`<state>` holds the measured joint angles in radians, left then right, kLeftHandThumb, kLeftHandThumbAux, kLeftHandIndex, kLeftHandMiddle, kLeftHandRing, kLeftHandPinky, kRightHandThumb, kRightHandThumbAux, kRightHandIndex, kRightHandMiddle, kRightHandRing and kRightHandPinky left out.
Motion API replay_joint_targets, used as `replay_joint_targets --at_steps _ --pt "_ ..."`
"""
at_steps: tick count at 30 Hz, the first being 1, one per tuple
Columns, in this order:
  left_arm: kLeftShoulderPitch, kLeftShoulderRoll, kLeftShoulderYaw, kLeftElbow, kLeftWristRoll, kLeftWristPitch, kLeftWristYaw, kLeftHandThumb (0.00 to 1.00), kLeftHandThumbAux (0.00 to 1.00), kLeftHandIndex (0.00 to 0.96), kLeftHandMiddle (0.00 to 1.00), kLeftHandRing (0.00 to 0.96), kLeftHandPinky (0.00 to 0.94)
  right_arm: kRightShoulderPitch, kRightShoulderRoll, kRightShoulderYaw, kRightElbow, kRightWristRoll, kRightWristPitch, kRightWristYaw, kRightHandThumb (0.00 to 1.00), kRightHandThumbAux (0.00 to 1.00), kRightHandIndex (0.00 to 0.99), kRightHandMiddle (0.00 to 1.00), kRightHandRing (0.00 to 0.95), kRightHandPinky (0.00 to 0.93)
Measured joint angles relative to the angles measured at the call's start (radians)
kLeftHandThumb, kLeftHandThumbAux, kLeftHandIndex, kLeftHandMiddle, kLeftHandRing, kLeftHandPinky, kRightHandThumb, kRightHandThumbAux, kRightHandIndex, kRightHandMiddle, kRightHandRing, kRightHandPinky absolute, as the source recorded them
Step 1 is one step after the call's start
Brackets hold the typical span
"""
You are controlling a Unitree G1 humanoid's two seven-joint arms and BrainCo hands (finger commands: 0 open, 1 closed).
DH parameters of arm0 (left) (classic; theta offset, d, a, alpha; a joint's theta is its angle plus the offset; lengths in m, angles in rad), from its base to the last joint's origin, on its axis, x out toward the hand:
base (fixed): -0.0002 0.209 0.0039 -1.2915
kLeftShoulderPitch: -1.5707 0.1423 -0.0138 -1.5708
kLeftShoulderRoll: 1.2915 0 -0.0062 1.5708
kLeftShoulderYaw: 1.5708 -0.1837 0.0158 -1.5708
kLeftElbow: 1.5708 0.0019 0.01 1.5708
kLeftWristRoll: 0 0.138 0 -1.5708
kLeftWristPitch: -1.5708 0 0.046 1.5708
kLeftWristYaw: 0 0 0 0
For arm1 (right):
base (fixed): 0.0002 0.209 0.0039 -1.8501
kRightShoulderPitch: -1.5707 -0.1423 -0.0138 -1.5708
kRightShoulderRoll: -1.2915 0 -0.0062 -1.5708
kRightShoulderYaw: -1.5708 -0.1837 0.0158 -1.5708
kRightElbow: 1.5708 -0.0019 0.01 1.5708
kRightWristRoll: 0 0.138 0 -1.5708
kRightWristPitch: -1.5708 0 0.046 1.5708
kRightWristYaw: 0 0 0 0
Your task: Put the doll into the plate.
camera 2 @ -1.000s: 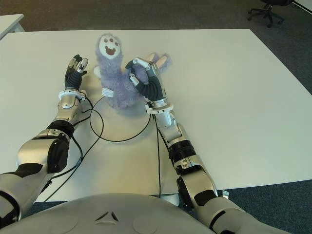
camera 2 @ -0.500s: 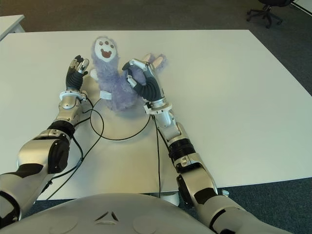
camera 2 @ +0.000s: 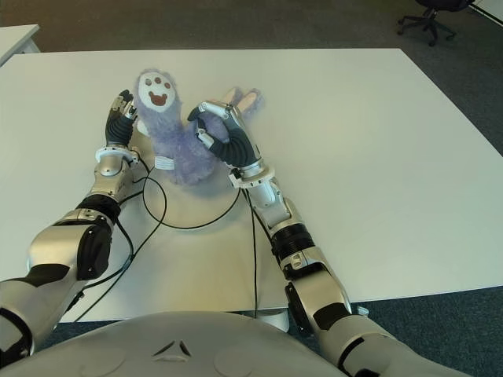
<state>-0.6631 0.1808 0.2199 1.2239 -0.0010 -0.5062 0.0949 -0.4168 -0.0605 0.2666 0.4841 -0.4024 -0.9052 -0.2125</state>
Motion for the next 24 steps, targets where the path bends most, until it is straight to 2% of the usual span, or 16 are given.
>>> replay_joint_targets --at_steps 11,17,24 --pt "-0.011 0.0 0.0 0.0 0.0 0.001 0.0 0.0 0.397 0.0 0.101 0.121 0.116 0.016 -0.005 0.008 -0.03 0.015 -0.019 0.043 0.737 0.704 0.436 0.803 0.842 0.847" --pt "-0.012 0.0 0.0 -0.001 0.0 0.001 0.0 0.0 0.394 0.0 0.106 0.123 0.148 0.022 -0.007 0.009 -0.04 0.037 -0.02 0.074 0.734 0.704 0.434 0.803 0.841 0.849" --pt "-0.012 0.001 0.0 -0.004 0.0 0.001 0.0 0.0 0.394 0.0 0.11 0.125 0.108 0.023 -0.009 0.009 -0.042 0.042 -0.025 0.078 0.73 0.703 0.433 0.802 0.842 0.848"
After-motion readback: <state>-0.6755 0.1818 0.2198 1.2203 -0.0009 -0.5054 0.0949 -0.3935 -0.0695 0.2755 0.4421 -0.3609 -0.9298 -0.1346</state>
